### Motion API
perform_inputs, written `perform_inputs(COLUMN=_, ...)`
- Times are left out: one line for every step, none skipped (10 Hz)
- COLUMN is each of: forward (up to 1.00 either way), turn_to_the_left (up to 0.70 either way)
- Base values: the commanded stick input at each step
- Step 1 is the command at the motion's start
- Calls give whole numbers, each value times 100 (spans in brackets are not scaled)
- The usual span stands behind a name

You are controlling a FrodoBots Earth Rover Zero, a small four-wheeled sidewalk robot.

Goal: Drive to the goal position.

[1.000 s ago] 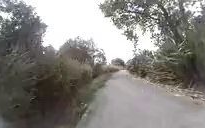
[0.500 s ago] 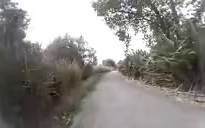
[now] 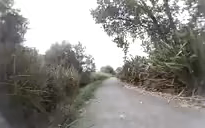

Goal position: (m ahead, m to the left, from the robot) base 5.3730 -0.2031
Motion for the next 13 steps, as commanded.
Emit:
perform_inputs(forward=100, turn_to_the_left=0)
perform_inputs(forward=100, turn_to_the_left=0)
perform_inputs(forward=100, turn_to_the_left=0)
perform_inputs(forward=100, turn_to_the_left=0)
perform_inputs(forward=100, turn_to_the_left=0)
perform_inputs(forward=100, turn_to_the_left=0)
perform_inputs(forward=100, turn_to_the_left=0)
perform_inputs(forward=100, turn_to_the_left=-7)
perform_inputs(forward=100, turn_to_the_left=-24)
perform_inputs(forward=100, turn_to_the_left=-34)
perform_inputs(forward=100, turn_to_the_left=-31)
perform_inputs(forward=100, turn_to_the_left=-5)
perform_inputs(forward=100, turn_to_the_left=0)
